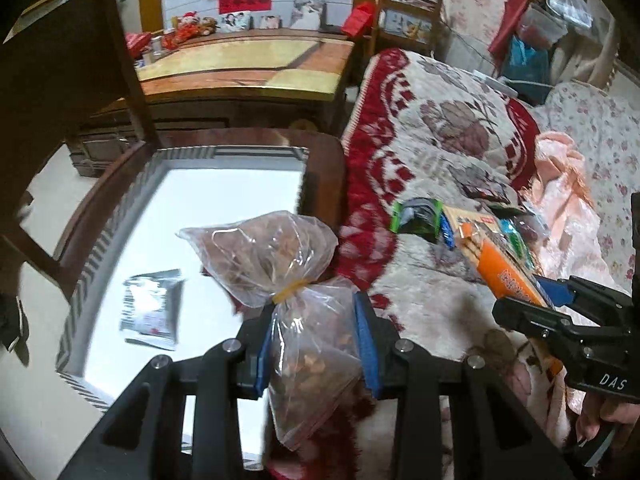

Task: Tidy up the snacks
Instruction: 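Carry the nut bag and cracker pack over the white tray with both grippers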

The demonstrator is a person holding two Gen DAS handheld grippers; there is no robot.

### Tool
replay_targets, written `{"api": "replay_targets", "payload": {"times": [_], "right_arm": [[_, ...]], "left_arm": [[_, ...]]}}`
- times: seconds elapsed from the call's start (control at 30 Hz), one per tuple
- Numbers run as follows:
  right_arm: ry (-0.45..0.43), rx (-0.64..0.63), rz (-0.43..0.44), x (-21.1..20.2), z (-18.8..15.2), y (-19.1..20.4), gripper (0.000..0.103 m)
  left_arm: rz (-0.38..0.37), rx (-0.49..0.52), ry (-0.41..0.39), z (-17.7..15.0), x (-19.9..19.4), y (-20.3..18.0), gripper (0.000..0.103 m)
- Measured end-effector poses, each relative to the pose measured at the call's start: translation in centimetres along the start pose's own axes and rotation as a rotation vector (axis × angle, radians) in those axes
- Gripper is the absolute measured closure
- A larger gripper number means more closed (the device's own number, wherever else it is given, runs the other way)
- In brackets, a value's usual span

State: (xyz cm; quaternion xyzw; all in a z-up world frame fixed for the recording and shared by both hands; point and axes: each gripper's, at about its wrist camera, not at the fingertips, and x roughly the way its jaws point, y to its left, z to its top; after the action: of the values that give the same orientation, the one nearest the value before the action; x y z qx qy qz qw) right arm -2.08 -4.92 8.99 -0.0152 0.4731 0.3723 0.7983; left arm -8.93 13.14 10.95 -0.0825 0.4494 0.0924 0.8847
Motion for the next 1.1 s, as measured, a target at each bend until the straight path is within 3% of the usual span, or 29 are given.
{"api": "replay_targets", "payload": {"times": [0.57, 1.1], "right_arm": [[0.047, -0.115, 0.055, 4.2, 3.5, 5.8, 0.051], [0.11, -0.22, 0.11, 10.1, 7.4, 11.6, 0.051]], "left_arm": [[0.102, -0.142, -0.002, -0.6, 0.4, 8.0, 0.065], [0.121, -0.201, 0.023, -1.4, 1.5, 11.3, 0.065]]}}
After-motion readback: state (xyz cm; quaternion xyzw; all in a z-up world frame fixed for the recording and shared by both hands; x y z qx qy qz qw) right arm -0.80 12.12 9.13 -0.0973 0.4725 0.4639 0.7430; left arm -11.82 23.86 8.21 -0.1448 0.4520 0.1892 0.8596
